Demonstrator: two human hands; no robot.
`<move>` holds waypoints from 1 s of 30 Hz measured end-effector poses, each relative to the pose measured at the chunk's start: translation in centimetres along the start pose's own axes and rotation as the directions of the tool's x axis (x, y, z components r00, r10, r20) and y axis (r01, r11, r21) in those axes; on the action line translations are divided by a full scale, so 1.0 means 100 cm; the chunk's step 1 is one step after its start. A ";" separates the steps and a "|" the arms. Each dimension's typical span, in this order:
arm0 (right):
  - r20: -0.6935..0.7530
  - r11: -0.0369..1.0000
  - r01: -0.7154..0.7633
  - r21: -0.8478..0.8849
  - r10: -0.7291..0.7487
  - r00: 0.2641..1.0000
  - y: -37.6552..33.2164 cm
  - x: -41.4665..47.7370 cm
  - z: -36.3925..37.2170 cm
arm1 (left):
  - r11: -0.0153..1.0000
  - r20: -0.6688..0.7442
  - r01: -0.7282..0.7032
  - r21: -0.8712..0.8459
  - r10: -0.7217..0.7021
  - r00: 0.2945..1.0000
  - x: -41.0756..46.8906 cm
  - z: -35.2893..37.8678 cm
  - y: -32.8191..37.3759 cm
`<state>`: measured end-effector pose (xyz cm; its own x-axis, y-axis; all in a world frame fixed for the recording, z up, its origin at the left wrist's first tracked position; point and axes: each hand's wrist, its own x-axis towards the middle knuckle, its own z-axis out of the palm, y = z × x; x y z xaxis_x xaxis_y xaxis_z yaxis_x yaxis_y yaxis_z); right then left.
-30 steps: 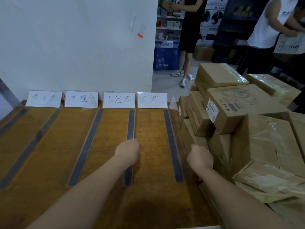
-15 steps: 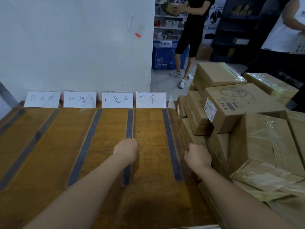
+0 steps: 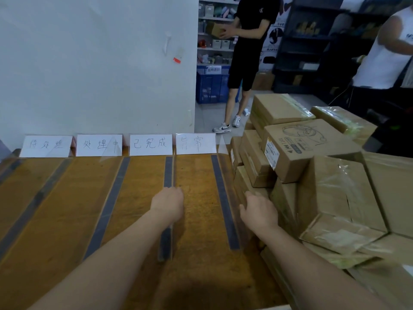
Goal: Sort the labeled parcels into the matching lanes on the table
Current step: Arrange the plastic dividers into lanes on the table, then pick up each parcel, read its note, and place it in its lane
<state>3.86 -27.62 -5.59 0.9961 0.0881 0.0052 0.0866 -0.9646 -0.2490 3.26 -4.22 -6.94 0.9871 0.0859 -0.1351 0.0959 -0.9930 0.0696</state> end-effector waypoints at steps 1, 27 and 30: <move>-0.027 1.000 0.016 0.004 -0.016 1.000 -0.003 -0.001 -0.004 | 0.999 -0.020 -0.022 0.027 0.022 1.000 0.001 -0.004 0.003; -0.488 0.990 0.045 -0.130 -0.104 0.866 0.059 -0.057 -0.188 | 0.858 -0.453 -0.511 0.054 0.477 0.753 -0.026 -0.148 0.176; -0.433 0.985 -0.003 -0.173 -0.073 0.898 0.082 -0.069 -0.186 | 0.861 -0.427 -0.509 -0.007 0.458 0.780 -0.042 -0.135 0.202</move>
<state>-1.97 -40.76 10.32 0.8960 0.0422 0.4421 0.0853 -0.9933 -0.0782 2.81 -23.56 8.37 0.8684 -0.3524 0.3488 -0.4190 -0.8978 0.1359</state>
